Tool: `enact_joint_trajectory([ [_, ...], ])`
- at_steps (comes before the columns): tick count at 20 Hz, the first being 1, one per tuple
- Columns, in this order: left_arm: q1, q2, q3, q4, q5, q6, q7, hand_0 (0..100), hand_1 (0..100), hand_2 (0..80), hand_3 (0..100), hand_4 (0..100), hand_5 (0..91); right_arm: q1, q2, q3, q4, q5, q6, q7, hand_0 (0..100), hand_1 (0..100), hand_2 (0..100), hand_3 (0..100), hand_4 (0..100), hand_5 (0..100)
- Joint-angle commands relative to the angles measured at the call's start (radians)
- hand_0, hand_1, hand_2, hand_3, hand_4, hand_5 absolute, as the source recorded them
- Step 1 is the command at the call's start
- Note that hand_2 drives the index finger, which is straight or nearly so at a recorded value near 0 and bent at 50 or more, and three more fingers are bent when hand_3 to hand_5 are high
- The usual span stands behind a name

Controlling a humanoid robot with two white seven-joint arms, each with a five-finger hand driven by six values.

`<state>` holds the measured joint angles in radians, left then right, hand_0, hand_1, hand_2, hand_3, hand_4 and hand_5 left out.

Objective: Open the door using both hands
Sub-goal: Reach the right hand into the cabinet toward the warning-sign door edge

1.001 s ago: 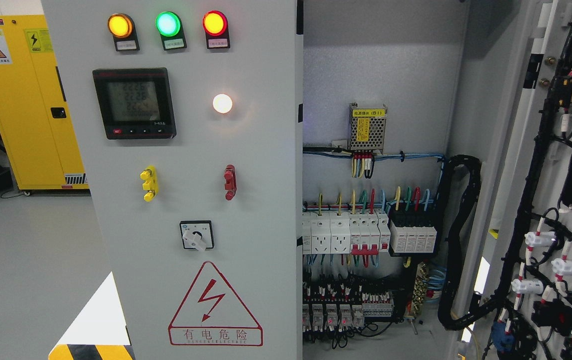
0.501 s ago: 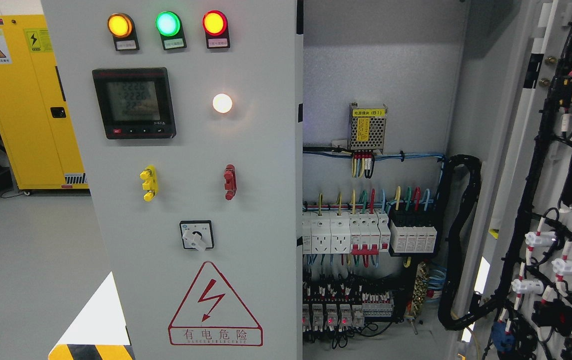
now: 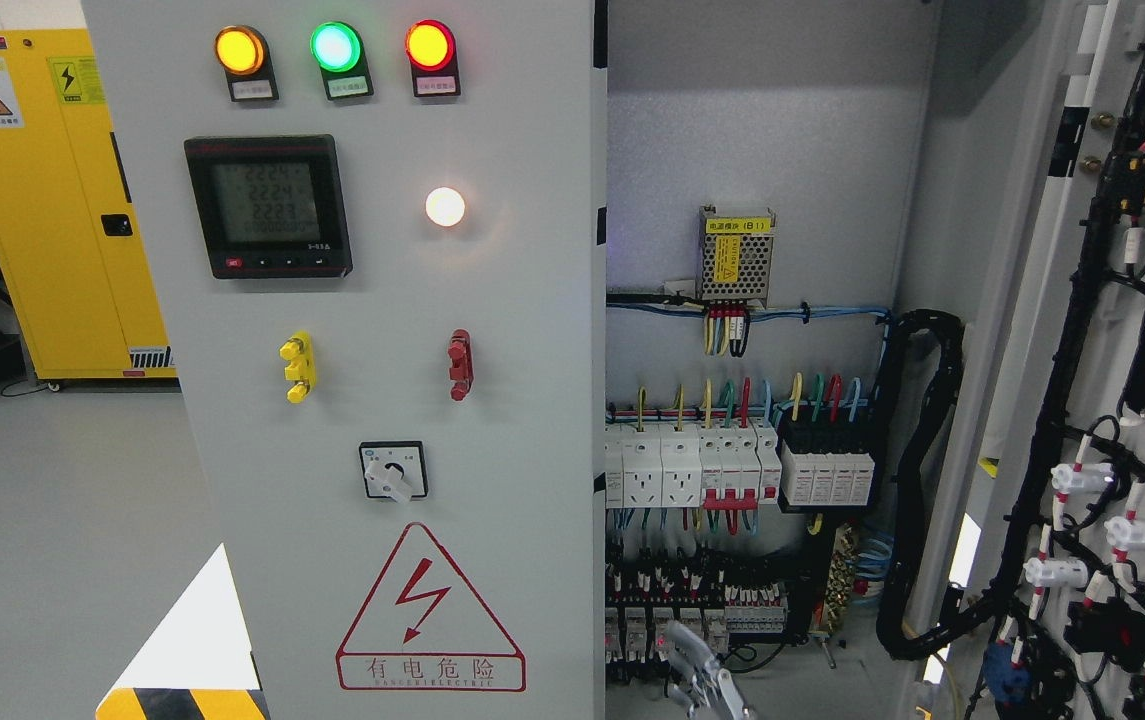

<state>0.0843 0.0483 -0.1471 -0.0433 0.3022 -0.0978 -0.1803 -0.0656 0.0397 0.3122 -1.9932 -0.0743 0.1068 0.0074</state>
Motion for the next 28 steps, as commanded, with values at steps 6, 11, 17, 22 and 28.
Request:
enact_joint_trajectory([
  [6,0.0,-0.001,0.0,0.0,0.0,-0.002,-0.001,34,20,0.0,0,0,0.0,-0.368,0.101,-0.148,0.243,-0.004,0.082,-0.004,21,10,0,0,0,0],
  [11,0.0,-0.004,-0.002,0.0,-0.001,-0.002,-0.001,34,20,0.0,0,0,0.0,-0.424,0.1,-0.151,0.303,-0.074,0.112,-0.004,22,11,0,0,0,0],
  [17,0.0,-0.004,-0.002,0.0,-0.002,-0.002,-0.001,34,19,0.0,0,0,0.0,-0.505,0.092,-0.156,0.405,-0.082,0.116,0.031,21,11,0,0,0,0],
  [22,0.0,-0.005,-0.002,0.0,-0.002,-0.002,-0.001,35,20,0.0,0,0,0.0,-0.536,0.091,-0.16,0.456,-0.087,0.128,0.069,21,10,0,0,0,0],
  [28,0.0,-0.007,-0.002,0.0,-0.002,-0.002,-0.001,35,20,0.0,0,0,0.0,-0.571,0.088,-0.159,0.482,-0.143,0.143,0.083,22,10,0,0,0,0],
])
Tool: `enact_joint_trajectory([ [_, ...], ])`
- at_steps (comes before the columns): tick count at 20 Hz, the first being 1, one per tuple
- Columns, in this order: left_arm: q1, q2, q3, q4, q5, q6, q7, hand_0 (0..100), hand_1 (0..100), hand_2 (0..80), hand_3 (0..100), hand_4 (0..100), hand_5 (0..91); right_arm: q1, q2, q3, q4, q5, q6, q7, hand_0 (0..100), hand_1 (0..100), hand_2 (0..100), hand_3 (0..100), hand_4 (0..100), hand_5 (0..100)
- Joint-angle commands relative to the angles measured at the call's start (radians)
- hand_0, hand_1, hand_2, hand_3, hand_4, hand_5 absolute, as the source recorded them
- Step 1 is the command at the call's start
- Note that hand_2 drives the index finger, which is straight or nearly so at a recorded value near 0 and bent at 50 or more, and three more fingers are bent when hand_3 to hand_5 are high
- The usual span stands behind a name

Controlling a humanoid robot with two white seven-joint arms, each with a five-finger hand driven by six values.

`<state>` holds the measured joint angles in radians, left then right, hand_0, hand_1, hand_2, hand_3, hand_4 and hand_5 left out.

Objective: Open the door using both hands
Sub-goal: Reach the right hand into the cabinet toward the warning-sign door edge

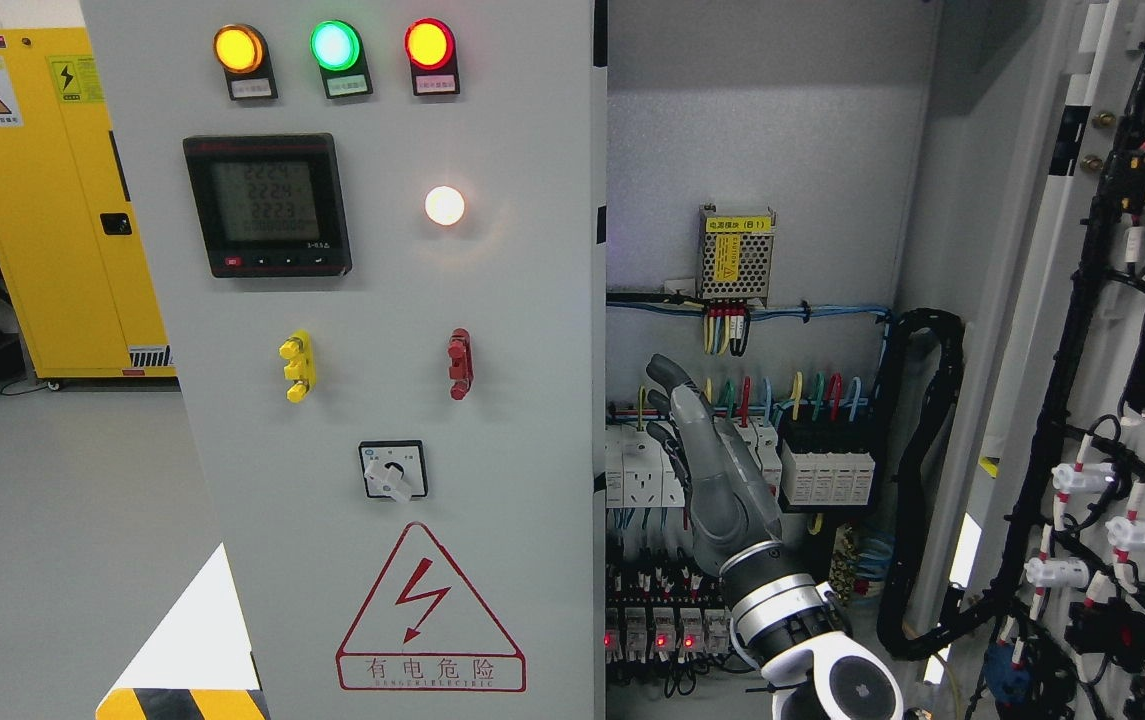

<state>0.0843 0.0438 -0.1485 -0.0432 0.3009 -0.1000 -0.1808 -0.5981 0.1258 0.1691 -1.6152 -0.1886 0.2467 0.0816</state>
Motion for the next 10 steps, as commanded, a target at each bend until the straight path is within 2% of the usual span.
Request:
enact_joint_trajectory([
  [1,0.0,-0.002,0.0,0.0,0.0,0.0,0.0,35,20,0.0,0,0,0.0,-0.045,0.002,-0.017,0.104,-0.034,0.003,0.024,22,10,0,0,0,0],
  [5,0.0,-0.004,0.0,-0.001,0.0,0.0,0.0,35,19,0.0,0,0,0.0,-0.048,0.002,-0.017,0.106,-0.034,0.003,0.038,22,10,0,0,0,0],
  [8,0.0,-0.002,0.0,-0.001,0.0,0.0,0.0,35,19,0.0,0,0,0.0,-0.068,0.002,-0.017,0.123,-0.061,0.003,0.079,21,10,0,0,0,0],
  [10,0.0,-0.002,0.0,-0.001,0.0,0.0,0.0,35,19,0.0,0,0,0.0,-0.078,0.002,-0.029,0.13,-0.069,0.005,0.083,22,10,0,0,0,0],
])
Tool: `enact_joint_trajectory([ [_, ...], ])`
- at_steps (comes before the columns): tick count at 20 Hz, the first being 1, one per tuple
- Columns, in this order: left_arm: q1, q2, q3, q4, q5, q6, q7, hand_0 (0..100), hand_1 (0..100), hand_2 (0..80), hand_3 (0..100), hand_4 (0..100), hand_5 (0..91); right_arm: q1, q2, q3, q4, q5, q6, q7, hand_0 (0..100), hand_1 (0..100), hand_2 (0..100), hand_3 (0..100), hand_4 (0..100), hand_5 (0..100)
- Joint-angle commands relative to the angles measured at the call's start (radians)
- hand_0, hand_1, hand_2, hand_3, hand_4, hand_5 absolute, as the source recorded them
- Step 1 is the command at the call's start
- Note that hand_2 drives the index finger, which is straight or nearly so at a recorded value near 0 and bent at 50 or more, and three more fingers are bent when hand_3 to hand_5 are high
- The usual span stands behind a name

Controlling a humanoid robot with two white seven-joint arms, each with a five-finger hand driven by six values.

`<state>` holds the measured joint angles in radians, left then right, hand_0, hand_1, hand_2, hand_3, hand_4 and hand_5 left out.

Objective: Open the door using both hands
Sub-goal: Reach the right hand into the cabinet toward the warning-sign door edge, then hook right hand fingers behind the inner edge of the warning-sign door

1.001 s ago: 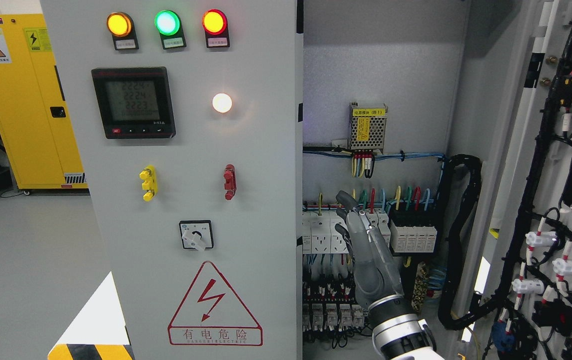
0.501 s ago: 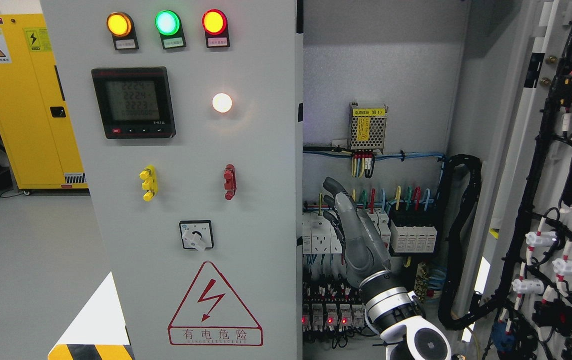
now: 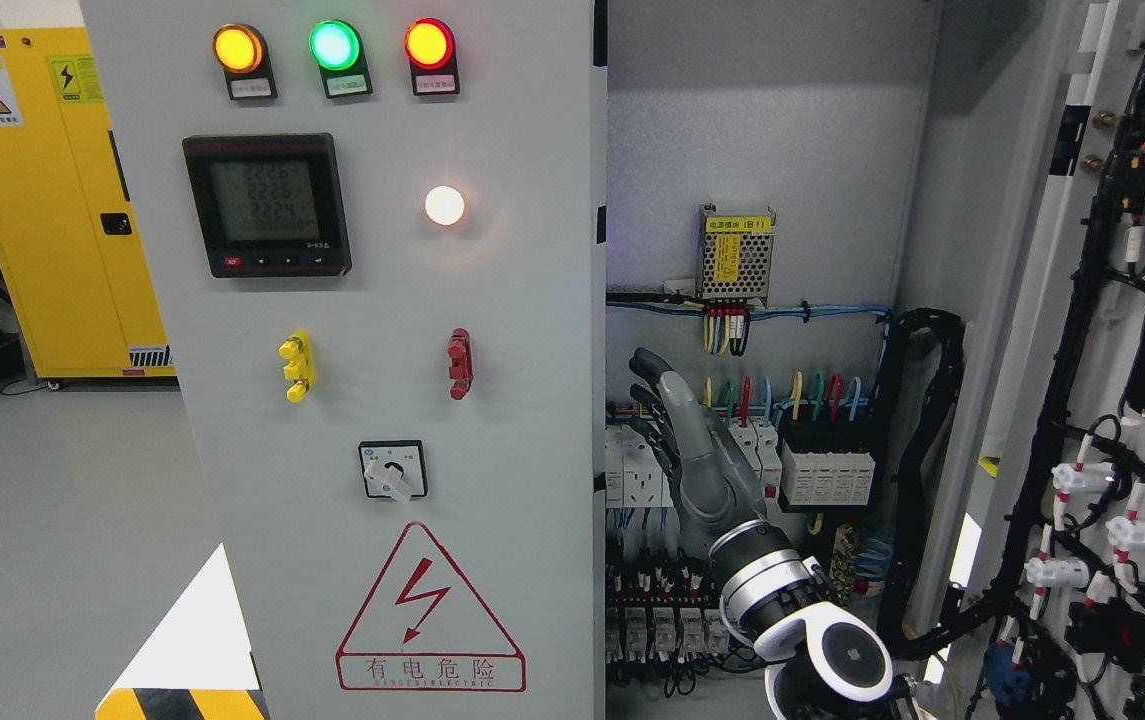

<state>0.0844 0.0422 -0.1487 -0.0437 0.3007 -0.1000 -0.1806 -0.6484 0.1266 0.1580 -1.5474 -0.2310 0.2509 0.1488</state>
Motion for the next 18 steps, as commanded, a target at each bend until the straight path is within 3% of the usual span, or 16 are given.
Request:
enact_joint_trajectory([
  [1,0.0,-0.001,0.0,-0.001,0.0,0.0,0.0,35,19,0.0,0,0,0.0,-0.033,-0.001,-0.021,0.066,-0.03,0.001,0.02,22,10,0,0,0,0],
  [4,0.0,-0.002,0.0,-0.001,0.0,0.0,0.0,35,19,0.0,0,0,0.0,-0.031,-0.021,-0.018,0.066,-0.067,0.001,0.056,22,10,0,0,0,0],
  [12,0.0,-0.002,0.0,-0.001,0.0,0.0,0.0,35,19,0.0,0,0,0.0,-0.043,-0.033,-0.025,0.073,-0.07,0.01,0.158,22,10,0,0,0,0],
  [14,0.0,-0.002,-0.002,-0.001,0.0,0.0,0.0,35,19,0.0,0,0,0.0,-0.051,-0.033,-0.046,0.096,-0.071,0.01,0.17,22,10,0,0,0,0],
  [17,0.0,-0.002,-0.002,-0.001,0.0,0.0,0.0,35,19,0.0,0,0,0.0,-0.06,-0.033,-0.071,0.102,-0.086,0.039,0.239,21,10,0,0,0,0],
  [18,0.0,-0.001,0.0,-0.001,0.0,0.0,0.0,35,19,0.0,0,0,0.0,-0.063,-0.034,-0.072,0.105,-0.093,0.05,0.242,21,10,0,0,0,0],
])
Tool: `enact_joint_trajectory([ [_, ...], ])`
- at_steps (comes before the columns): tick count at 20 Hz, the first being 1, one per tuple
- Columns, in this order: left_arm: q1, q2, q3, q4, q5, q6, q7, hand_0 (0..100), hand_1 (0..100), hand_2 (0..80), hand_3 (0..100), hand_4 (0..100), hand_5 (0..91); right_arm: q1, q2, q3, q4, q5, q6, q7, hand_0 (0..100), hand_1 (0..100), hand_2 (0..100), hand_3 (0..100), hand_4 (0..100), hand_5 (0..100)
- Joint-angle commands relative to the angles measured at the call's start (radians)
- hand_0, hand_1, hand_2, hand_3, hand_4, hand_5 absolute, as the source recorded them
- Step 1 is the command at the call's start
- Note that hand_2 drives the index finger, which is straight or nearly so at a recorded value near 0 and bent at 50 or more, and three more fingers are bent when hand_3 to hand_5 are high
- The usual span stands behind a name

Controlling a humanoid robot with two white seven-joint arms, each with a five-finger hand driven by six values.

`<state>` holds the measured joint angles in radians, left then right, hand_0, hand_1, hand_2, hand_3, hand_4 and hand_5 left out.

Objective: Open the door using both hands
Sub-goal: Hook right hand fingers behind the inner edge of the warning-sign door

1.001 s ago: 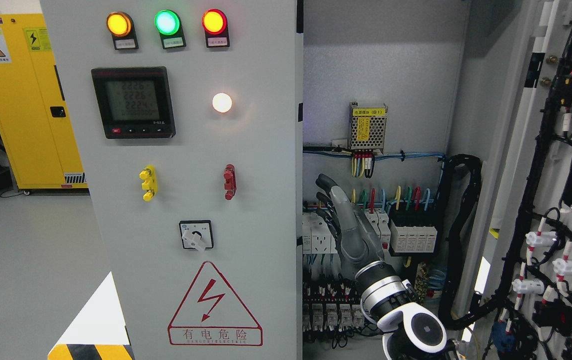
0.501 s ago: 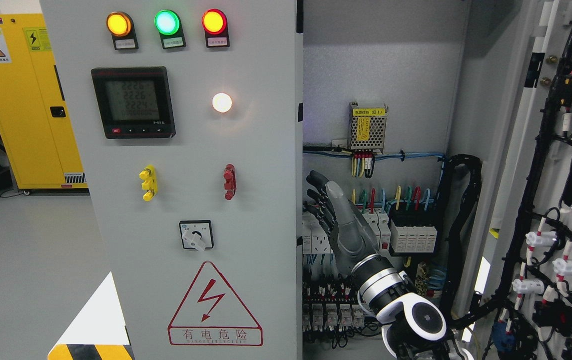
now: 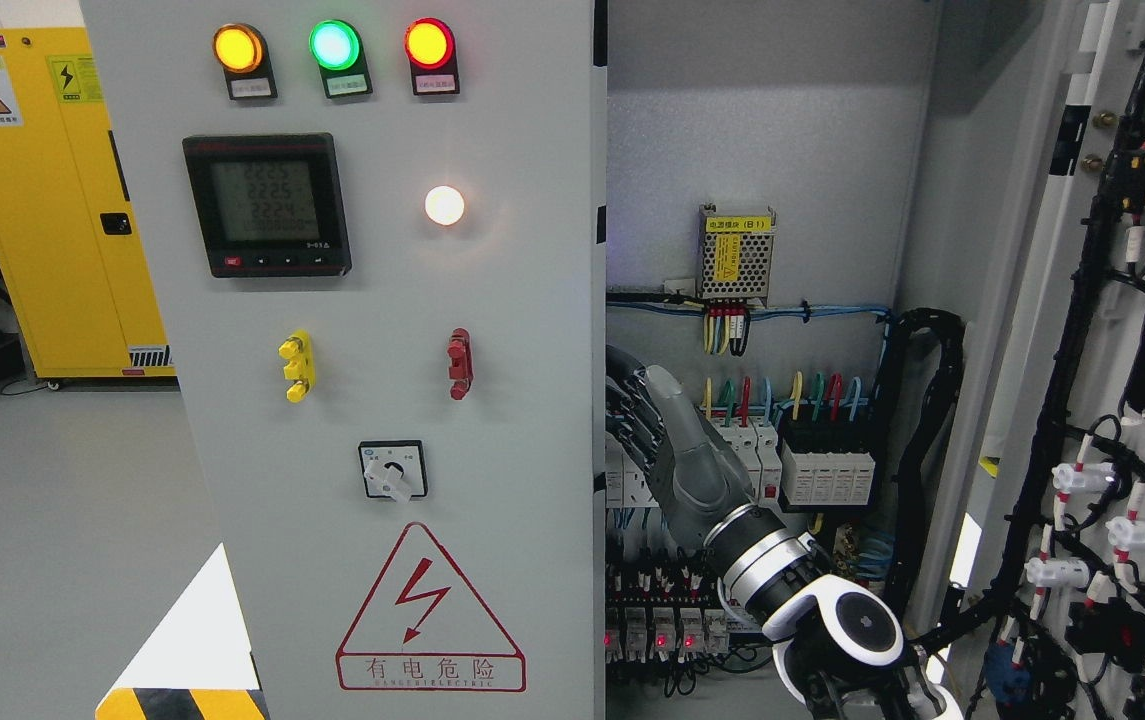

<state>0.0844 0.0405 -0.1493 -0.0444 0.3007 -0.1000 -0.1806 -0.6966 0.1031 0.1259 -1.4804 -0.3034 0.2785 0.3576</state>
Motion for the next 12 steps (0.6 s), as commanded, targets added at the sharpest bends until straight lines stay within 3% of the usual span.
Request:
enact_joint_trajectory([
  [1,0.0,0.001,-0.001,0.0,0.0,0.0,0.0,35,19,0.0,0,0,0.0,-0.015,-0.011,-0.048,0.04,-0.02,0.022,0.04,21,10,0,0,0,0],
  [3,0.0,0.001,0.0,0.0,0.0,0.0,0.0,35,19,0.0,0,0,0.0,-0.021,-0.011,-0.055,0.054,-0.022,0.022,0.044,21,10,0,0,0,0],
  [6,0.0,-0.001,-0.001,0.0,0.0,0.002,0.001,35,19,0.0,0,0,0.0,-0.043,-0.011,-0.057,0.077,-0.037,0.024,0.102,21,10,0,0,0,0],
  [10,0.0,-0.001,-0.001,0.0,0.0,0.002,0.001,35,19,0.0,0,0,0.0,-0.049,-0.011,-0.057,0.091,-0.04,0.025,0.132,21,10,0,0,0,0],
  [12,0.0,-0.001,0.0,0.0,0.0,0.0,0.0,35,19,0.0,0,0,0.0,-0.052,-0.011,-0.057,0.094,-0.04,0.024,0.193,21,10,0,0,0,0],
])
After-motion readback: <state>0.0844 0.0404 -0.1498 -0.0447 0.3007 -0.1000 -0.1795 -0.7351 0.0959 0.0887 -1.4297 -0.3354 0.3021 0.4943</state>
